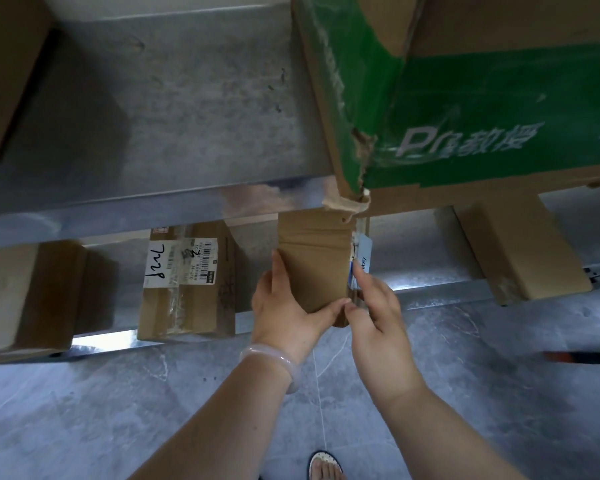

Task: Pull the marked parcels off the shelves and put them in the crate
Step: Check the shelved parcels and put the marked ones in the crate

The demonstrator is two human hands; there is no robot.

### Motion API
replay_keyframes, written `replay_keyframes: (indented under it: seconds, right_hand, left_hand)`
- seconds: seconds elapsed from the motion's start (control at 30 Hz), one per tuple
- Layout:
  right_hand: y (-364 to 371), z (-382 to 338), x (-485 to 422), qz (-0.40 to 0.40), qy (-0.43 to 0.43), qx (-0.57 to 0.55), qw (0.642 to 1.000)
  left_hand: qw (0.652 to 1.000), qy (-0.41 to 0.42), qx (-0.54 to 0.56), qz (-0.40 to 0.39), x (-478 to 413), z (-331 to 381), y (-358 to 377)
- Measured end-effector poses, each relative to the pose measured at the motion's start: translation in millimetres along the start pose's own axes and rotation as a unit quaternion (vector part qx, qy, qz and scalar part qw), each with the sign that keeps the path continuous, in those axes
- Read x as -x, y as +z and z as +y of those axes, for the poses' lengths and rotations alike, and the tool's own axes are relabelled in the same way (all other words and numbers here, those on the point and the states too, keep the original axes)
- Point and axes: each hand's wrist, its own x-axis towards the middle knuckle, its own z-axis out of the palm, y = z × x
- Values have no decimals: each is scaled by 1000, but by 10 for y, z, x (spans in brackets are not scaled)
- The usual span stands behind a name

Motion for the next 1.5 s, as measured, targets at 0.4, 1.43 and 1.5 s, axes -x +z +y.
replay_keyframes:
  seconds: [0.4,1.43,1.5]
  right_hand:
    - [-227,71,-87,68,44,-14,997]
    - [-1854,-1802,3746,502,14,-221,836]
    - [-1698,-1874,4098,548,2,-243,800]
  left_hand:
    - [987,-6,137,-82,100,47,-189]
    - [797,208,129,-552,2953,2621,-308]
    - [765,224,123,-591,3260,2621,-389]
